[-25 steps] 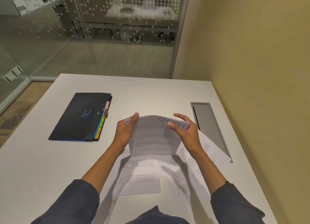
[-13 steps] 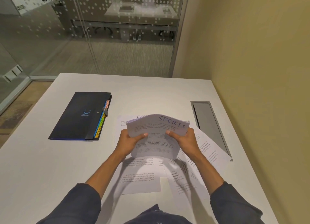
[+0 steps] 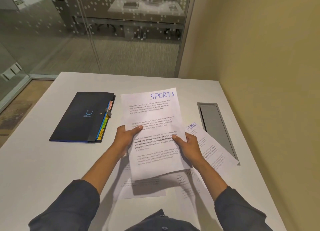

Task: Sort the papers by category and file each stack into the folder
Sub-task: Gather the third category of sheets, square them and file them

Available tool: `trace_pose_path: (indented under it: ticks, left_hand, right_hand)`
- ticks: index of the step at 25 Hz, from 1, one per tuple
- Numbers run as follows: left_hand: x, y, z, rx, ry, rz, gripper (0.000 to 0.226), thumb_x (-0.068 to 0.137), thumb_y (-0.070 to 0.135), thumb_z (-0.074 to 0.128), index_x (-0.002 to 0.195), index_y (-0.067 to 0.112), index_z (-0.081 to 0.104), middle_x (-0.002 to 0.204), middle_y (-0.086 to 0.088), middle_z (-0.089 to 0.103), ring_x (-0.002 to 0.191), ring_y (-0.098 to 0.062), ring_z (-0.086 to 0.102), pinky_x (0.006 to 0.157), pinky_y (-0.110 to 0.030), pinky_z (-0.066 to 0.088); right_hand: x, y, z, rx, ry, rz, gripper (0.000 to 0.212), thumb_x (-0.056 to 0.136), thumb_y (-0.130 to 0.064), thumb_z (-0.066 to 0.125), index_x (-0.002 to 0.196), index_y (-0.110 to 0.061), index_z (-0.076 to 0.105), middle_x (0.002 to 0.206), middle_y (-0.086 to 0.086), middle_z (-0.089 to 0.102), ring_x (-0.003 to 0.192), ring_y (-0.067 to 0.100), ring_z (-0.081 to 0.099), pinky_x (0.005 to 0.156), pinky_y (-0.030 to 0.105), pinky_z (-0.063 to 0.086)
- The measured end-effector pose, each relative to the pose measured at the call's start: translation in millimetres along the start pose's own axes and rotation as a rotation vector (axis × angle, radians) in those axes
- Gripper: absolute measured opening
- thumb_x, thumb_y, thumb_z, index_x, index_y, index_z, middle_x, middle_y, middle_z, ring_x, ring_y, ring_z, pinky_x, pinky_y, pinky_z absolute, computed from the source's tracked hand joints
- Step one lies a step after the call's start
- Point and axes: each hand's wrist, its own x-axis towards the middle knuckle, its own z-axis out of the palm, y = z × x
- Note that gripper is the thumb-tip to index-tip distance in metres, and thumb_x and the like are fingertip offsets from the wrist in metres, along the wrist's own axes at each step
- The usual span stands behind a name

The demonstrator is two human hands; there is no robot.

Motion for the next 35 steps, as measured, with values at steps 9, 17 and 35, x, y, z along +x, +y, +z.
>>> trace_pose_path:
  ticks: [9,17,35]
  left_hand:
    - [-8,5,-1,-0.043,-0.211,-0.098,0.028,0.094,0.01,0.057,0.122,0.012,0.062,0.114,-0.007,0.071,0.105,-0.028,0.067,0.093,-0.045,0.052]
    - [-13,-17,-4,0.106,-0.212,-0.06,0.027,0.093,0.007,0.059,0.118,0.018,0.062,0.113,0.002,0.07,0.104,-0.019,0.068,0.094,-0.036,0.051]
    - [-32,-32,-139,0.167,0.127,-0.103,0.019,0.091,0.008,0.062,0.101,0.024,0.067,0.102,0.006,0.073,0.1,-0.027,0.068,0.098,-0.049,0.048]
  right_hand:
    - [11,-3,6,0.192,0.162,0.084,0.021,0.091,-0.012,0.068,0.112,-0.015,0.069,0.102,-0.004,0.075,0.09,0.008,0.072,0.068,0.016,0.055]
    - [15,2,6,0.116,0.261,0.091,0.024,0.092,-0.014,0.067,0.116,-0.016,0.068,0.107,-0.003,0.073,0.098,0.017,0.07,0.086,0.031,0.056]
    - [-8,93,55,-0.873,0.105,0.191,0.035,0.09,-0.041,0.059,0.117,-0.019,0.06,0.109,-0.002,0.068,0.097,0.019,0.064,0.079,0.028,0.045]
